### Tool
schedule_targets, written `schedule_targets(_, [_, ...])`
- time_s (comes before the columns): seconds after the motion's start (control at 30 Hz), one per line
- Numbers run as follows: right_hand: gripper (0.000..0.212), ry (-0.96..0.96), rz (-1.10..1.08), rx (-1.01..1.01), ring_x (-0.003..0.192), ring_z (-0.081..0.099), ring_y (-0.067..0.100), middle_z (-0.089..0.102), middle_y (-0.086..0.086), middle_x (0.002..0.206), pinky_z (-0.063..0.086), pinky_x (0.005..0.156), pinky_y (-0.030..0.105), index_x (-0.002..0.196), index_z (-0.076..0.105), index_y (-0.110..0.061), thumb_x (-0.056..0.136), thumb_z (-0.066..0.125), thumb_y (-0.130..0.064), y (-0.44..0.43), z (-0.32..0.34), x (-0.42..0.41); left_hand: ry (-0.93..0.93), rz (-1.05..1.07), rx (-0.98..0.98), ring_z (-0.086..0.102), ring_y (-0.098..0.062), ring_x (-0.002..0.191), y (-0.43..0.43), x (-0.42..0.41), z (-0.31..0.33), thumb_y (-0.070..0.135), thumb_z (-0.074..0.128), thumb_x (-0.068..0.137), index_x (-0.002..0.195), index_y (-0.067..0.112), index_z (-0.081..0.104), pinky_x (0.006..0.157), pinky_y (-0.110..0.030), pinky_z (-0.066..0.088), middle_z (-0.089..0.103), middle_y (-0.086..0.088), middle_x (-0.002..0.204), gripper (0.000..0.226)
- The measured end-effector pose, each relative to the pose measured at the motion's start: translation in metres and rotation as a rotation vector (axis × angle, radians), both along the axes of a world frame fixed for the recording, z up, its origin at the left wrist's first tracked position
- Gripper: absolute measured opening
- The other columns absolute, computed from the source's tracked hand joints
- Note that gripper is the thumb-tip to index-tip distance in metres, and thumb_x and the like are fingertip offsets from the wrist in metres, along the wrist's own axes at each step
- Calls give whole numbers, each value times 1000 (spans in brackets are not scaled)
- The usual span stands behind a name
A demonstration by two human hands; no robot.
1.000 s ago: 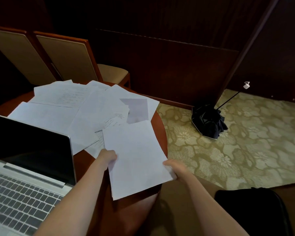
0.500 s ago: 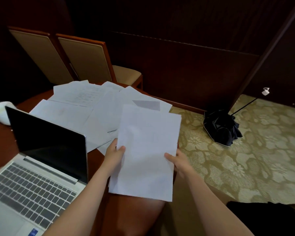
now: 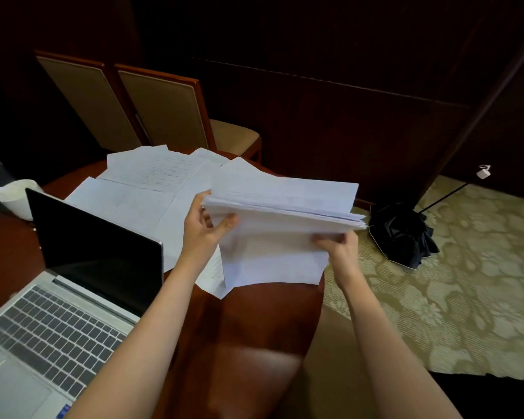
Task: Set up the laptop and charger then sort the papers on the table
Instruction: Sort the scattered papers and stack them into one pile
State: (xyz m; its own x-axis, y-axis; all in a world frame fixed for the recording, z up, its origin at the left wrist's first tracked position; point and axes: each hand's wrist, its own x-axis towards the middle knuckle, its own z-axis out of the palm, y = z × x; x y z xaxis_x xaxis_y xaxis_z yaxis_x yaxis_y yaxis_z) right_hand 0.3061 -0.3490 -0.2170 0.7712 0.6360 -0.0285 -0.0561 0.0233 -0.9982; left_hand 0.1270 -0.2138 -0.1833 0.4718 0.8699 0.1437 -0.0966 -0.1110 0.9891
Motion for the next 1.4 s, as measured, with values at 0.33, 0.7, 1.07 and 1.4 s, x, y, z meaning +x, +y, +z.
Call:
schedule_targets(0.33, [16,19,40,83,52,59,-8,63,-17,51,47,54,12,70,58,-10,65,59,5,9,12,-6,78,142,-114,59,-13,97,-1,12,7,11,73,76,120,11,55,72,-13,46,62,4,102,47])
schedule_targets(0.7, [24,108,56,-5,63,67,-2,71,-15,66,53,62,16,85,63,-18,82,61,6,7,-2,-12,123,147,-192,60,-15,90,3,11,-11,17,68,83,106,17,58,76,-21,48,64,3,95,25])
schedule_targets(1.07, [36,442,-208,-473,108,56,34,60,18,116,46,93,34,127,47,6,92,51,0,-3,-36,-10,659,-138,-201,51,-24,119,2,-4,-91,13,53,93,125,9,48,100,-34,41,54,-7,128,33])
schedule_targets(1.4, [17,194,-195,-850,83,58,27,65,12,102,46,66,30,97,58,-6,79,57,-6,-22,-87,-45,1074,-139,-20,50,-25,120,-5,-13,-127,4,46,89,123,8,56,89,-24,38,54,-9,129,36])
